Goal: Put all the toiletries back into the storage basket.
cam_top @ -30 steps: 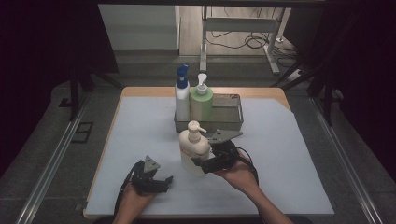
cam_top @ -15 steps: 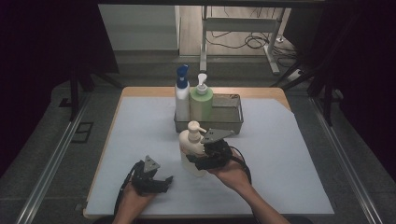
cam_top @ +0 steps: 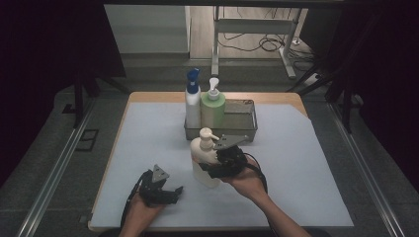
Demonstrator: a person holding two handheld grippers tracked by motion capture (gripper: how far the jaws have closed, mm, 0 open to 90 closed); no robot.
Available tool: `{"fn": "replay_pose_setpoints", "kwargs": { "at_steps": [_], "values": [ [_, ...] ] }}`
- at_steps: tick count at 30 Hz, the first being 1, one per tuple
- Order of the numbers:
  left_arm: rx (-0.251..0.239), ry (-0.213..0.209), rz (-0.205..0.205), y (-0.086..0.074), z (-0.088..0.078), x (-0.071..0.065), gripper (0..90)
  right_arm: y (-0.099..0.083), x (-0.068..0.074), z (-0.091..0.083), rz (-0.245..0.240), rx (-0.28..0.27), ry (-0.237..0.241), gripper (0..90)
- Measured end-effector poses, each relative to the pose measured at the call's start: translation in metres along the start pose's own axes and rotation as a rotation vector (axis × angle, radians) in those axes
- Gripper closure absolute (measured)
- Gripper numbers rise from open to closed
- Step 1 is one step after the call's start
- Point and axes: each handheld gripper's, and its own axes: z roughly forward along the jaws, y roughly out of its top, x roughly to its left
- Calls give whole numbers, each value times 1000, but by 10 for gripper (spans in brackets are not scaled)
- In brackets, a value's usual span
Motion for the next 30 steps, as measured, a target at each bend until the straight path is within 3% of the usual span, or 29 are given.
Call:
{"fn": "replay_pose_setpoints", "kwargs": {
  "at_steps": [5,30],
  "values": [
    [-2,0,0,0,0,0,123,3,-3,-8,13,3,13,368],
    [-6,-1,-6,0,0,0,123,21,-35,-56,44,2,-57,371]
  ]
}}
